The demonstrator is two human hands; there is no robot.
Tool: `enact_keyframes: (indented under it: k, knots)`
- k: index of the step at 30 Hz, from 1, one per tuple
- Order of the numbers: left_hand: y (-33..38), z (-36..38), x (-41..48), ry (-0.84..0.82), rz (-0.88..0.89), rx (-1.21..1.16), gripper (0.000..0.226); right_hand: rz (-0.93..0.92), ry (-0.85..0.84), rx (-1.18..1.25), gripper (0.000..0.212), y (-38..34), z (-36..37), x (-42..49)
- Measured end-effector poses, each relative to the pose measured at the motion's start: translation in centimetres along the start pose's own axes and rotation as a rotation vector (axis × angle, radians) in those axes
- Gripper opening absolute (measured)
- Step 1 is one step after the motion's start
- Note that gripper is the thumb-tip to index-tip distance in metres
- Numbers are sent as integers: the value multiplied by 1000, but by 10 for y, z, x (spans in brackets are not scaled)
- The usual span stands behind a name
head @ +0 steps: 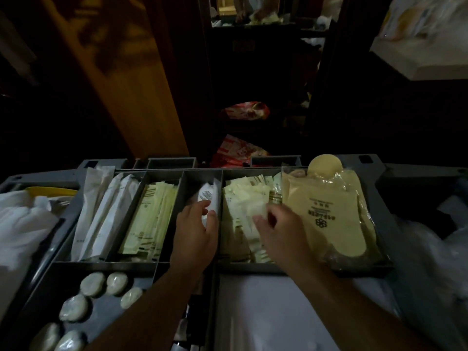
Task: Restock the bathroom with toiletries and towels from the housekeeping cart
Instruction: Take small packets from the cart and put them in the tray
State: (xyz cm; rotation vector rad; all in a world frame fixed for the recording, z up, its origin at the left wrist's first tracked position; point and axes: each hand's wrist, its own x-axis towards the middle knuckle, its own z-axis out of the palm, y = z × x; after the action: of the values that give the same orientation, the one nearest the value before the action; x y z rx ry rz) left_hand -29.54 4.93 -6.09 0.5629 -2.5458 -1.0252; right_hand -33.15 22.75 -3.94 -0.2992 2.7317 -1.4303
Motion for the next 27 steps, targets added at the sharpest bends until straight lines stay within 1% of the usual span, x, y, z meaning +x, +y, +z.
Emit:
enact_keyframes:
  k: [2, 4, 7, 12, 15, 18, 19, 20, 22, 24, 27]
  knots:
    - [-1, 1, 0, -18, -12, 15, 37, 40, 123, 164, 20, 2, -11, -1]
    - [-2, 2, 0, -42, -7, 39, 39, 59, 203, 201, 22, 7, -18, -1]
    - [1, 2, -4, -91, 40, 92, 45, 63, 226, 204, 23, 12, -20, 1]
    - [2, 1, -6, -134, 268, 338, 47, 48, 267, 239, 20, 11, -17, 1]
    - [1, 1, -4, -180, 327, 422, 44, 41, 276, 231, 19, 10, -16, 0]
    - [9, -1, -3, -210, 366, 446, 52, 45, 279, 244, 15, 7, -16, -2]
    - [14, 0, -1, -226, 352, 424, 50, 50, 284, 250, 14, 7, -16, -2]
    - [20, 3, 2, -252, 302, 379, 45, 57, 292, 252, 14, 6, -16, -3]
    - [33, 12, 11, -284, 165, 276, 42, 61, 322, 252, 13, 6, -16, -3]
    - [42, 23, 19, -284, 17, 207, 51, 67, 355, 251, 11, 7, -15, -2]
    - [45, 37, 29, -269, -120, 169, 65, 85, 375, 261, 14, 8, -15, -1]
